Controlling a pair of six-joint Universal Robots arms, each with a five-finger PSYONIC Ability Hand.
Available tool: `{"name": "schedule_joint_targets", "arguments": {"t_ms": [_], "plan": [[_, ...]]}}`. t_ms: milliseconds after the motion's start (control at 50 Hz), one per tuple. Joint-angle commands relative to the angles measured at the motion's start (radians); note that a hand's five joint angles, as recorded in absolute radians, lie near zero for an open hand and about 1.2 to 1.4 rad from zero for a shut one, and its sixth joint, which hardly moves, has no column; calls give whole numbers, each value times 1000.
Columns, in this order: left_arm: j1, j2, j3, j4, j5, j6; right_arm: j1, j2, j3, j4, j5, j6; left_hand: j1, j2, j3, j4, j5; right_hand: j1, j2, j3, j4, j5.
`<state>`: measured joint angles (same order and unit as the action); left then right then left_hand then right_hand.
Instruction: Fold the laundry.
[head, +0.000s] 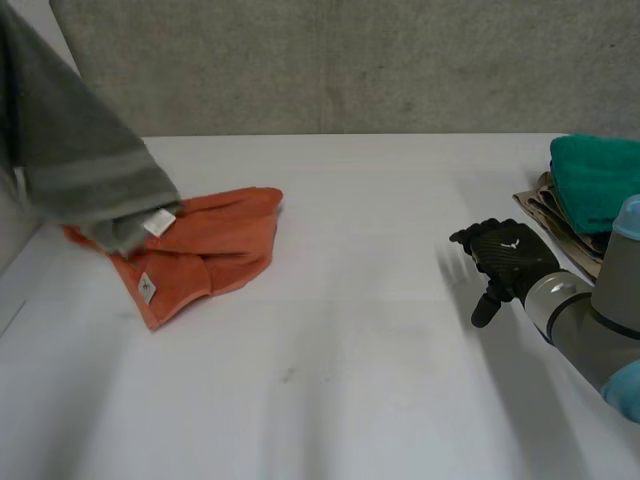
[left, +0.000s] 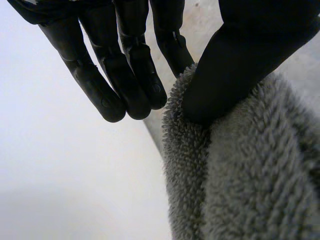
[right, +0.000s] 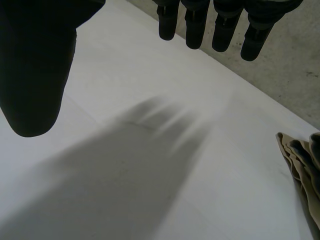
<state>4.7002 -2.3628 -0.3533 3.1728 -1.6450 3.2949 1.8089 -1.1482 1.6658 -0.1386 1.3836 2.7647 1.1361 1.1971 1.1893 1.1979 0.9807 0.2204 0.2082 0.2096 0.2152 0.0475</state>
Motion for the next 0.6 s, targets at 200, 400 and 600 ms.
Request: {"name": "schedule_joint_targets", "arguments": {"t_ms": [200,400,600], "plan": [[18,-180,27,66,53,103,7,16,0,-6,0,-20,-962,-1023,-1015,-1023,-981,-46,-34,-35,-41,-47],[-75,-135,-192,-120,129,178,9,12,5,-6,0,-20,-962,-1023,-1015,-1023,-981,-46,-34,-35,-41,-47],[-210,-95,-446,-143,215,333,10,8,8,-6,0,-20,-962,-1023,-1015,-1023,-981,-46,-34,-35,-41,-47]]}}
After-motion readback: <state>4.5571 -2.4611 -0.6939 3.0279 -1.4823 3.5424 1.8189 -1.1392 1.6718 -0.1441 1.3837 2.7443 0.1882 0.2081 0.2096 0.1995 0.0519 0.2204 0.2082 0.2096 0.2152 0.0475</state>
